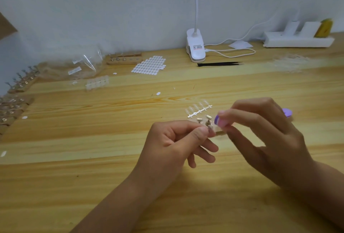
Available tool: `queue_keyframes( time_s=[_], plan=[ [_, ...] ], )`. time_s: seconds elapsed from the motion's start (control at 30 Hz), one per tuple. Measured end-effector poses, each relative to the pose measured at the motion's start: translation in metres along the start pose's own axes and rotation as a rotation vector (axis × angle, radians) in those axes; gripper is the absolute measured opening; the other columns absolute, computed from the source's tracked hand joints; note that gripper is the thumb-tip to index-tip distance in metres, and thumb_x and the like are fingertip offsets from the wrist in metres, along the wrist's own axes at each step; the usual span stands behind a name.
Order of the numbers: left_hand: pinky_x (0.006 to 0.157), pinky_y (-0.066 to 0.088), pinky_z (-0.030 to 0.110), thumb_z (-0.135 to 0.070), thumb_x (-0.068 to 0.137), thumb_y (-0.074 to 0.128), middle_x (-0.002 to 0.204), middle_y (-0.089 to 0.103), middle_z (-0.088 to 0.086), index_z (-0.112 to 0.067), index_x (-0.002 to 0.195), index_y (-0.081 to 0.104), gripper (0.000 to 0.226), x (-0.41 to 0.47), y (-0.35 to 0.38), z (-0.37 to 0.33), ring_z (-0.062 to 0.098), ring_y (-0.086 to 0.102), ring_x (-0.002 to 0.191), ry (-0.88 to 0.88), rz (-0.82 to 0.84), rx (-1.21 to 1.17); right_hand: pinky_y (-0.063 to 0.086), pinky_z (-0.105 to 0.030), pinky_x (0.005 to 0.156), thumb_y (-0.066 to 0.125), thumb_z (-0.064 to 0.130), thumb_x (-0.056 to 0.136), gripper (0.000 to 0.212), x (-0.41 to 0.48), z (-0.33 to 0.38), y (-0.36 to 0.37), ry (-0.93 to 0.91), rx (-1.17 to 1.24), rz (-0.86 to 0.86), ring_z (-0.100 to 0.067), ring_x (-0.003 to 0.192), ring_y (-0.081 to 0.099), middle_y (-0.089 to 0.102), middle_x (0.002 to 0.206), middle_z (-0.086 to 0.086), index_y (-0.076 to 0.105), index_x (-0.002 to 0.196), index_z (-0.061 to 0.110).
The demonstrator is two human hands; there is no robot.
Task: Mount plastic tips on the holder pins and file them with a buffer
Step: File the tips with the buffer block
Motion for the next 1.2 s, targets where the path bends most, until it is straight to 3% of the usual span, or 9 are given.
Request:
queue_keyframes(
  time_s=[0.17,0.33,0.47,0.6,0.77,0.87,0.97,1.1,1.2],
  plan=[
    [0.044,0.046,0.023,-0.017,0.090,0.060,0.072,0.074,0.012,-0.009,0.085,0.076,0.019,-0.001,0.005,-0.002,0.025,0.072,0.059,0.016,0.031,-0.020,0.048,-0.027,0.092,0.070,-0.003,0.090,0.029,-0.003,0.016,0.005,-0.100,-0.017,0.023,-0.024,0.095,0.061,0.065,0.102,-0.014,0.065,0.118,0.005],
    [0.045,0.046,0.023,-0.020,0.090,0.058,0.076,0.075,0.013,-0.006,0.086,0.074,0.021,0.000,0.002,0.001,0.026,0.073,0.060,-0.025,0.030,-0.018,0.050,-0.031,0.087,0.069,-0.001,0.091,0.023,0.001,0.000,-0.002,0.003,-0.012,-0.010,-0.027,0.091,0.064,0.066,0.101,-0.015,0.070,0.113,0.006],
    [0.042,0.044,0.022,-0.019,0.090,0.057,0.074,0.074,0.011,-0.009,0.084,0.074,0.021,-0.002,0.008,-0.001,0.025,0.072,0.058,-0.005,0.078,-0.031,0.046,-0.025,0.095,0.069,-0.001,0.092,0.029,-0.005,0.017,0.003,-0.114,0.011,0.021,-0.022,0.098,0.060,0.062,0.107,-0.010,0.063,0.120,0.006],
    [0.038,0.039,0.021,-0.021,0.092,0.054,0.073,0.074,0.013,-0.013,0.076,0.071,0.024,-0.001,0.003,0.000,0.025,0.071,0.055,-0.034,0.083,-0.029,0.048,-0.027,0.090,0.071,-0.002,0.090,0.022,0.002,-0.007,0.001,-0.008,-0.087,0.014,-0.030,0.089,0.064,0.066,0.099,-0.016,0.072,0.112,0.000],
    [0.040,0.038,0.024,-0.022,0.098,0.041,0.058,0.054,0.001,-0.018,0.076,0.059,0.029,-0.002,0.015,0.006,0.022,0.065,0.050,-0.081,0.234,-0.051,0.045,-0.025,0.095,0.068,-0.003,0.091,0.032,-0.004,0.018,0.001,-0.116,0.062,0.007,-0.021,0.101,0.060,0.060,0.109,-0.008,0.065,0.121,0.008],
    [0.043,0.039,0.024,-0.026,0.099,0.040,0.056,0.045,-0.002,-0.019,0.077,0.056,0.029,-0.003,0.017,0.007,0.018,0.061,0.045,-0.134,0.293,-0.101,0.047,-0.026,0.093,0.067,-0.005,0.091,0.027,0.000,0.003,0.003,-0.058,-0.007,0.031,-0.027,0.094,0.062,0.064,0.102,-0.015,0.071,0.116,0.005],
    [0.046,0.041,0.026,-0.027,0.099,0.040,0.057,0.043,-0.002,-0.018,0.076,0.055,0.029,-0.002,0.015,0.005,0.018,0.059,0.044,-0.143,0.291,-0.113,0.052,-0.038,0.083,0.067,-0.002,0.091,0.025,0.002,-0.005,-0.002,0.025,0.049,0.003,-0.029,0.093,0.065,0.064,0.102,-0.015,0.068,0.116,0.005],
    [0.048,0.042,0.026,-0.025,0.100,0.038,0.057,0.044,-0.002,-0.019,0.076,0.055,0.030,-0.006,0.022,0.006,0.017,0.059,0.044,-0.136,0.364,-0.073,0.045,-0.027,0.094,0.065,-0.002,0.094,0.031,-0.003,0.023,0.001,-0.124,0.117,0.018,-0.020,0.103,0.058,0.059,0.110,-0.006,0.063,0.123,0.008],
    [0.043,0.037,0.025,-0.026,0.101,0.038,0.057,0.046,-0.003,-0.019,0.077,0.054,0.029,-0.007,0.021,0.005,0.017,0.061,0.046,-0.129,0.394,-0.079,0.045,-0.028,0.095,0.064,-0.001,0.093,0.029,-0.001,0.003,0.001,-0.055,0.067,0.026,-0.025,0.101,0.061,0.061,0.108,-0.009,0.068,0.119,0.011]
  ],
)
Point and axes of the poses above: each hand's wrist, its own x-axis towards the middle knuckle, its own y-axis out of the palm, z = x × y, the point moved 8 cm from there along x, towards the middle knuckle
